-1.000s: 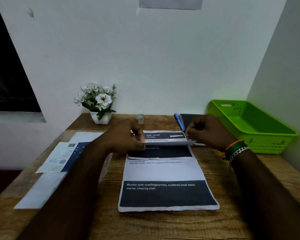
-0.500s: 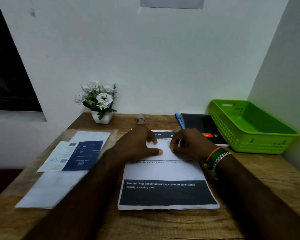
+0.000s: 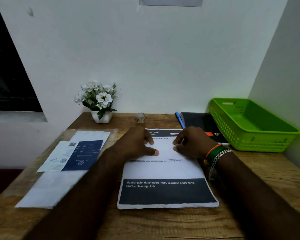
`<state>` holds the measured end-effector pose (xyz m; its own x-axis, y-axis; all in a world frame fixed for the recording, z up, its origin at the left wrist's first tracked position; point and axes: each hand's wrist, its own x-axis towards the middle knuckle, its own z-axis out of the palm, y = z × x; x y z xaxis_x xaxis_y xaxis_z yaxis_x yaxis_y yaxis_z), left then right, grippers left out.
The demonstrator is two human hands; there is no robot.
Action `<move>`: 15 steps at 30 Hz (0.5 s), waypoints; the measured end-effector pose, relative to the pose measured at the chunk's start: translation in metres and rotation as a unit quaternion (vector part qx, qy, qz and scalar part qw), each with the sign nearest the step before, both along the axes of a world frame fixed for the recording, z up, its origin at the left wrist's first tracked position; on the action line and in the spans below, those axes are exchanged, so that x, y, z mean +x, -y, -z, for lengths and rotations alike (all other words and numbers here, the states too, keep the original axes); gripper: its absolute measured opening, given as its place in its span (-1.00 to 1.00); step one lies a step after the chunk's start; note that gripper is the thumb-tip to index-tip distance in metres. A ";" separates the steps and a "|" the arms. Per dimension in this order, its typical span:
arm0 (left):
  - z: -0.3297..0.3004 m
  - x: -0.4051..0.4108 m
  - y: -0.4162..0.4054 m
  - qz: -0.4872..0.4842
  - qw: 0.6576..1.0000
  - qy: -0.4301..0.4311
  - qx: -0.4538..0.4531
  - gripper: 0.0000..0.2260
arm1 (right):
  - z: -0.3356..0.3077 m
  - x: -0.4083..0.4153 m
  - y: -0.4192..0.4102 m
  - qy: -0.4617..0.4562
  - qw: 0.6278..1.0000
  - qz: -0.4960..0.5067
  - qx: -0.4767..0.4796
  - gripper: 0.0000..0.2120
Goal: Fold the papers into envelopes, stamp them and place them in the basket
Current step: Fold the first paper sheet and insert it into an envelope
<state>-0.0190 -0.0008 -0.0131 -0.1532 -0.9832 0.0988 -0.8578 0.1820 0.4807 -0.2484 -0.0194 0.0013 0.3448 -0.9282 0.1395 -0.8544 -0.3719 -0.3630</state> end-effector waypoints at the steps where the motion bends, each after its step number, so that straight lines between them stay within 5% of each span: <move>1: -0.002 0.005 0.000 -0.010 1.000 0.005 0.007 -0.65 | -0.001 -0.003 0.000 0.001 1.000 0.006 0.003 -0.86; 7: -0.012 0.025 0.000 -0.093 0.995 0.016 0.043 -0.74 | -0.002 -0.003 0.000 -0.009 1.000 0.017 -0.001 -0.83; 15: 0.002 -0.024 -0.006 -0.014 1.000 0.023 0.000 -0.60 | 0.001 -0.002 0.004 -0.015 1.000 0.027 0.001 -0.80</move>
